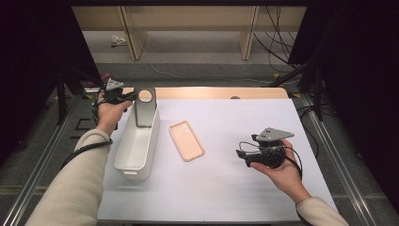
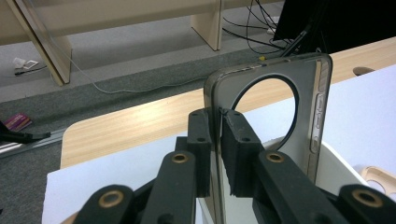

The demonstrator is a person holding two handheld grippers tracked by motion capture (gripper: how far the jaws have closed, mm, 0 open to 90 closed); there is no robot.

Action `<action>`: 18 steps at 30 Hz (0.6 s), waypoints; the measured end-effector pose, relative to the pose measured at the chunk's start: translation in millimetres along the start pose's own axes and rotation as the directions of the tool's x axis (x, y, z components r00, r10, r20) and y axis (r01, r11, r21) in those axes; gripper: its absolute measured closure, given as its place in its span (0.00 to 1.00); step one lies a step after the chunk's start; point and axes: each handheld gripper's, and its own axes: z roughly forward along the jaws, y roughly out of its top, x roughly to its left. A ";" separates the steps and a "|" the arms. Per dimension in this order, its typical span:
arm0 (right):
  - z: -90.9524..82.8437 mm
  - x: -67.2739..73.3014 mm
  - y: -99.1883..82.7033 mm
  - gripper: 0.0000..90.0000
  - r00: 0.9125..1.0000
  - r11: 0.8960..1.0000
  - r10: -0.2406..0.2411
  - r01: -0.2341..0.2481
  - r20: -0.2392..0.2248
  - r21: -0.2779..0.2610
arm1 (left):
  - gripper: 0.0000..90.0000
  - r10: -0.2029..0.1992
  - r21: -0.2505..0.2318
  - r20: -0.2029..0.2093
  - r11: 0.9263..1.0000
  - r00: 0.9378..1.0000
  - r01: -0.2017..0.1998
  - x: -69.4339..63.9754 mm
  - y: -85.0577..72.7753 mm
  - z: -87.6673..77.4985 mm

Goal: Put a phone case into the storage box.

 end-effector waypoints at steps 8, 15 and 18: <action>0.1 0.1 0.0 0.21 1.000 1.000 -0.001 0.001 -0.001 0.000 | 0.85 0.018 0.005 -0.014 1.000 1.000 -0.018 0.1 0.3 0.2; -0.1 0.3 0.0 0.21 1.000 1.000 -0.002 0.002 -0.001 0.000 | 0.67 0.023 0.017 -0.039 1.000 0.999 -0.022 -0.2 -0.3 -3.1; 0.0 0.4 0.2 0.21 1.000 1.000 -0.004 0.004 -0.001 0.000 | 0.56 0.014 0.028 -0.033 1.000 0.999 -0.013 -0.6 0.3 -5.9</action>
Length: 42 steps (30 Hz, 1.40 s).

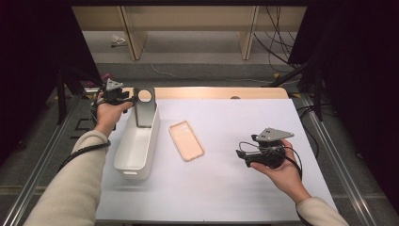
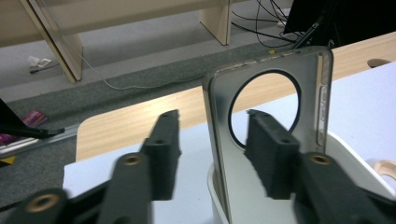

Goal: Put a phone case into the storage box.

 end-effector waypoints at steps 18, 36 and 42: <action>-4.8 -1.7 0.7 0.20 1.000 1.000 0.016 -0.016 0.006 -0.012 | 0.18 -0.005 0.018 0.055 1.000 0.998 0.004 -15.2 -13.1 -53.1; -18.5 -9.1 -6.7 0.20 0.999 0.999 0.045 -0.045 0.024 -0.027 | 0.04 -0.004 -0.011 0.136 1.000 0.991 0.006 -68.4 -45.2 -104.7; -21.3 -10.4 -7.6 0.19 0.999 0.998 0.049 -0.049 0.023 -0.036 | 0.00 0.014 -0.011 0.166 1.000 0.986 -0.013 -82.0 -55.8 -112.8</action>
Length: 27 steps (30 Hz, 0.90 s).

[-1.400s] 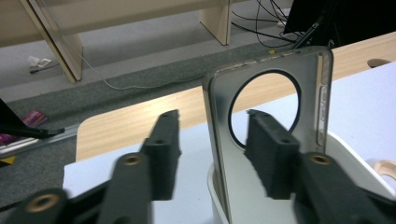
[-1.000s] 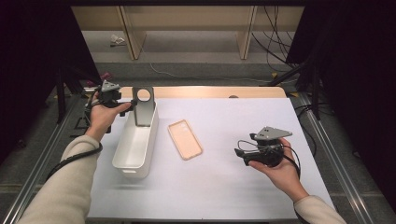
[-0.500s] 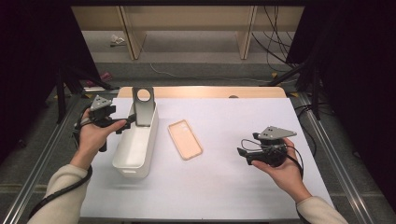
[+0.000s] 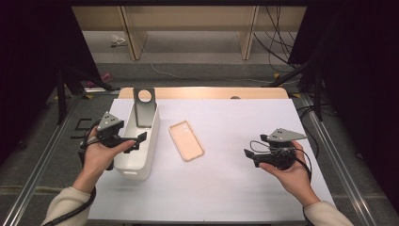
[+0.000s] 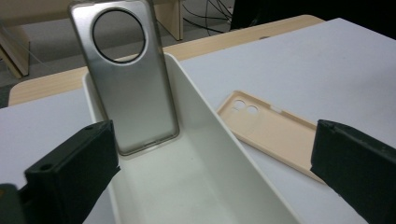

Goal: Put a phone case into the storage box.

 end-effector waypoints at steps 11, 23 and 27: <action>2.3 0.3 2.0 0.19 1.000 1.000 0.006 -0.006 -0.018 -0.009 | 0.00 0.048 -0.030 0.066 0.998 0.997 -0.046 -24.9 1.5 -4.8; 1.9 -2.4 1.5 0.19 1.000 1.000 0.019 -0.019 -0.016 -0.015 | 0.00 0.070 -0.021 0.071 0.997 0.995 -0.069 -29.5 2.4 -3.3; 1.4 -2.1 1.9 0.19 1.000 1.000 0.018 -0.018 -0.016 -0.017 | 0.00 0.070 -0.020 0.068 0.997 0.995 -0.068 -30.6 2.5 -2.2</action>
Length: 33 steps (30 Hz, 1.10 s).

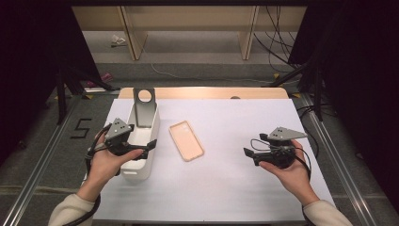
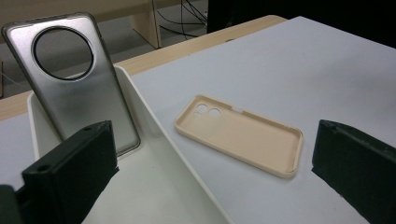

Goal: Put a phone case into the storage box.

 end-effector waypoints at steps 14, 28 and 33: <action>-0.6 -1.2 0.6 0.19 1.000 1.000 0.007 -0.007 0.001 -0.008 | 0.16 -0.004 0.021 -0.039 1.000 0.999 0.005 -17.0 22.5 26.7; -1.8 -0.1 1.1 0.19 1.000 1.000 0.002 -0.002 0.003 -0.011 | 1.00 -0.007 0.219 -0.036 0.976 0.999 0.014 -65.6 39.7 100.5; -1.9 0.5 1.2 0.19 1.000 1.000 0.003 -0.003 0.003 -0.012 | 1.00 -0.029 0.306 -0.103 0.950 0.994 0.060 -62.1 36.2 134.6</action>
